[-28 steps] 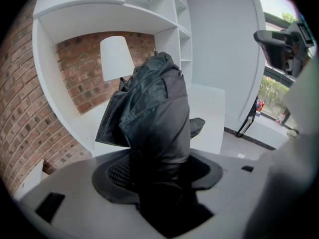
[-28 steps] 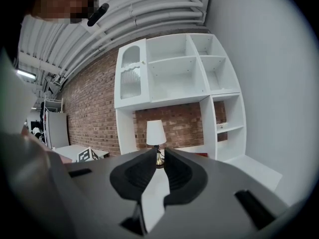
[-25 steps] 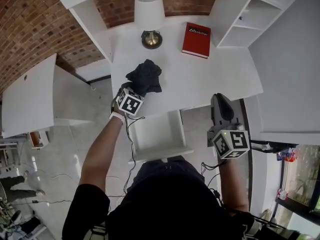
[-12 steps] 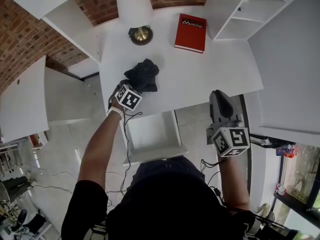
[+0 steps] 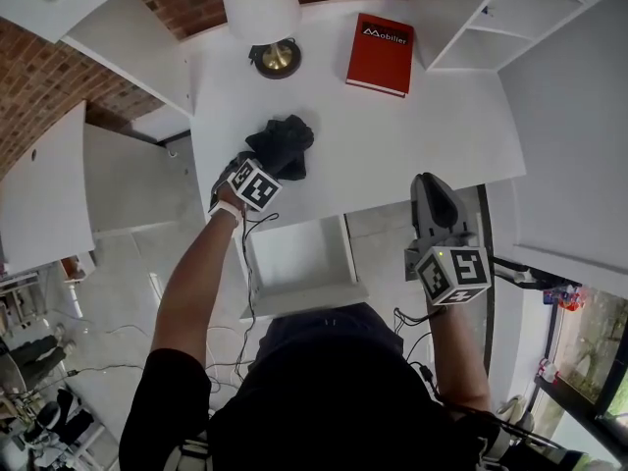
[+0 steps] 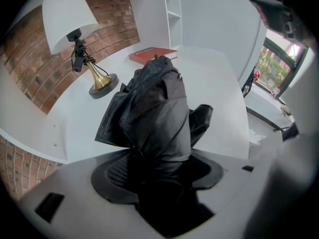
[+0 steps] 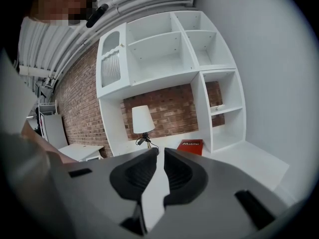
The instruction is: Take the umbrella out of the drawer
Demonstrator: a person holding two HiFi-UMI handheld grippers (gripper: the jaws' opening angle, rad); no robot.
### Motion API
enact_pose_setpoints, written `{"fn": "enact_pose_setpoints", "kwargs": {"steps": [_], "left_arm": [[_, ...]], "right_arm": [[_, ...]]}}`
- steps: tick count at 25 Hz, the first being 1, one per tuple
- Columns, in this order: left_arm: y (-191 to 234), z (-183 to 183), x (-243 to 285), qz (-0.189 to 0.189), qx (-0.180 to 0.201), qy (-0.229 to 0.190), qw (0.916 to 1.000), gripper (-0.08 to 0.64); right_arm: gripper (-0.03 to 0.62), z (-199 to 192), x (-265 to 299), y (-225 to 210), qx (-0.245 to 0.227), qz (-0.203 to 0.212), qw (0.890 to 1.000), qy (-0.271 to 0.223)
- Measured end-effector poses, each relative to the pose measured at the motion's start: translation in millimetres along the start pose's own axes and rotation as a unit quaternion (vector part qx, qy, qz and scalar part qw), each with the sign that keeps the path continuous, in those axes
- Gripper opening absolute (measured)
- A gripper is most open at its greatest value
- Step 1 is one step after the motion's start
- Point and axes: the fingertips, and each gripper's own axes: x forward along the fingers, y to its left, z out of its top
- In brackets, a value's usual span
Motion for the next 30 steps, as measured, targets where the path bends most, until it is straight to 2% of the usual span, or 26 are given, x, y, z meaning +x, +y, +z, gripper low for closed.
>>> {"fn": "enact_pose_setpoints", "kwargs": {"steps": [6,9,14,18,21,23,26,30], "left_arm": [[-1,0,5,-0.010,0.002,0.000,0.9999,0.280],[1,1,5,-0.011,-0.015,-0.017,0.9997,0.283],[10,-3,-9,0.036,-0.049,-0.059,0.9964,0.320],[13,-2,-44,0.067,-0.089,-0.106,0.9881,0.321],[19,3,-88,0.089,-0.123,-0.166,0.9743,0.321],[22,7,-123,0.098,-0.148,-0.215,0.9602,0.321],[28,13,-182,0.111,-0.181,-0.291,0.9329,0.321],[37,13,-262,0.127,-0.219,-0.373,0.8925,0.319]], "right_arm": [[0.043,-3,9,-1,0.005,0.003,1.000,0.003],[0.043,-3,11,0,0.007,0.002,1.000,0.004],[0.043,2,10,9,0.003,0.008,1.000,-0.003],[0.043,4,7,17,-0.002,0.013,1.000,-0.006],[0.041,6,5,26,-0.005,0.017,1.000,-0.011],[0.041,10,3,33,-0.006,0.020,1.000,-0.016],[0.041,21,1,47,-0.012,0.026,0.999,-0.029],[0.041,40,-3,71,-0.025,0.037,0.998,-0.049]]}}
